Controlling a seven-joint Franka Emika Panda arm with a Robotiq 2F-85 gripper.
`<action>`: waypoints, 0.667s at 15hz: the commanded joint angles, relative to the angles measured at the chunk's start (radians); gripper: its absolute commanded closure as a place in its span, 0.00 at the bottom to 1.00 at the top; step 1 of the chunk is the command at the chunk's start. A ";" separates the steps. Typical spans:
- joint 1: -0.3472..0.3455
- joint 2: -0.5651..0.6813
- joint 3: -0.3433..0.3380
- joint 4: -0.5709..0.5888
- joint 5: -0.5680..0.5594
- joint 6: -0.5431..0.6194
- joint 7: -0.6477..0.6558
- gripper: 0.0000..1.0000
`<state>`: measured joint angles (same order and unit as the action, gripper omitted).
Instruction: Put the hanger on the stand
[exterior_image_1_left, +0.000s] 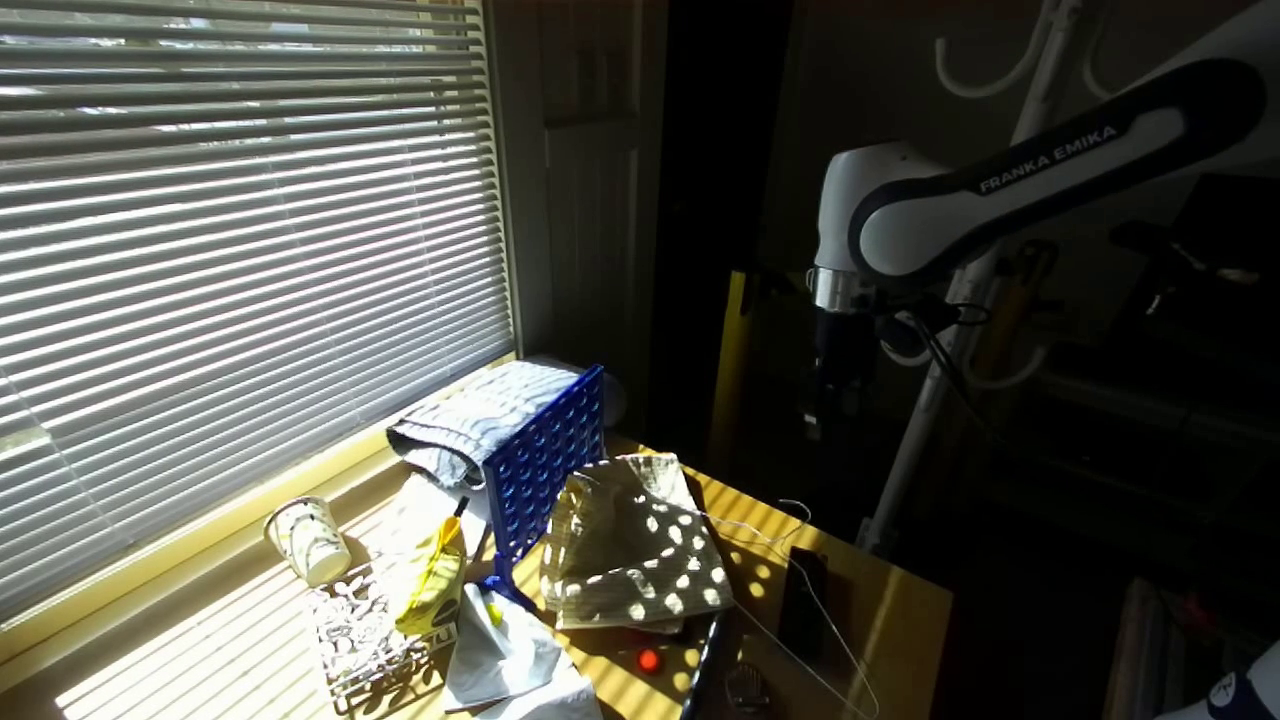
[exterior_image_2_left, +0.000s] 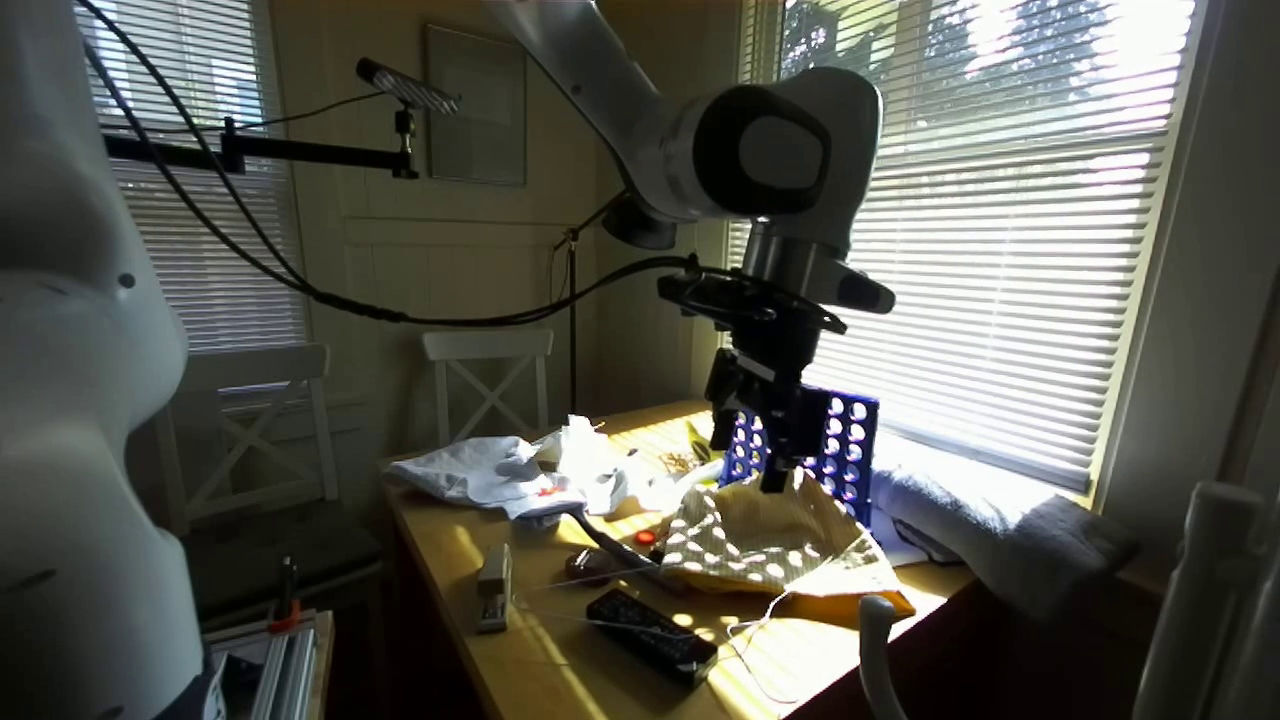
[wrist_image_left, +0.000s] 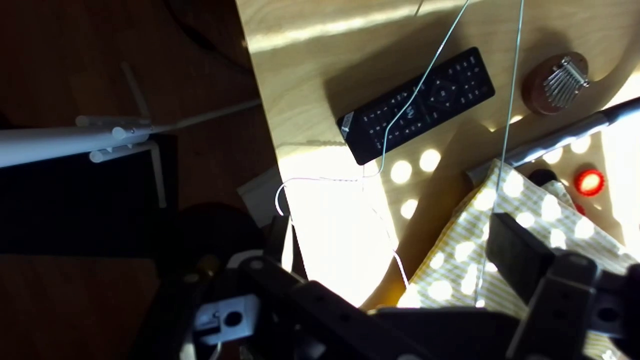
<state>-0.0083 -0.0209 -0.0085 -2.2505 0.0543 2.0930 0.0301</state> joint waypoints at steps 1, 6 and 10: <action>0.004 -0.034 0.004 -0.051 -0.010 0.028 -0.007 0.00; 0.006 -0.055 0.004 -0.154 0.034 0.119 -0.093 0.00; 0.002 -0.061 -0.007 -0.248 0.052 0.278 -0.206 0.00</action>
<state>-0.0029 -0.0448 -0.0044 -2.4064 0.0610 2.2540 -0.0743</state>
